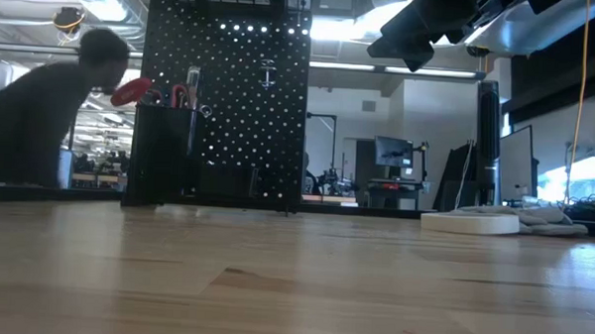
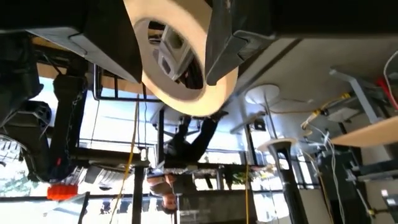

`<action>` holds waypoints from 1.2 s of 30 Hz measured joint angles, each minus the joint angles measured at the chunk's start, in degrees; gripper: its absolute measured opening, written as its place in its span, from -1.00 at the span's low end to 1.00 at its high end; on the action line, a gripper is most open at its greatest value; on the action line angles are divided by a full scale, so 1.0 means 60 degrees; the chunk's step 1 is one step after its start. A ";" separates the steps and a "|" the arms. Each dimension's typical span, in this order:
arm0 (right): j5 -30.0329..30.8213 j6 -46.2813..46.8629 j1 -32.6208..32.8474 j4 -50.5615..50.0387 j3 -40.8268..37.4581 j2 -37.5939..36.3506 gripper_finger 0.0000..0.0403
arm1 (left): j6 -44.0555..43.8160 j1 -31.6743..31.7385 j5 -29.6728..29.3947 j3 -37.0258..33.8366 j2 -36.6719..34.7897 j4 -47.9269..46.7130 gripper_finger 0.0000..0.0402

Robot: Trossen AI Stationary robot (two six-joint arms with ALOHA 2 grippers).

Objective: Hang tools onto peg board
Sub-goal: Put the white masking tape on the peg board

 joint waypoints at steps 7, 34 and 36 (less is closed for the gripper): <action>0.0001 0.0000 0.0000 0.0021 0.0000 0.0000 -0.15 | -0.0333 -0.0010 0.0009 0.0000 -0.0055 -0.0249 -0.21; -0.0003 0.0080 0.0005 0.0028 0.0000 0.0000 -0.15 | -0.0676 -0.0150 0.1149 0.0923 0.0002 -0.1473 -0.21; -0.0003 0.0036 0.0004 0.0020 0.0000 0.0000 -0.15 | -0.0503 -0.0280 0.1287 0.0914 -0.0025 -0.1582 -0.21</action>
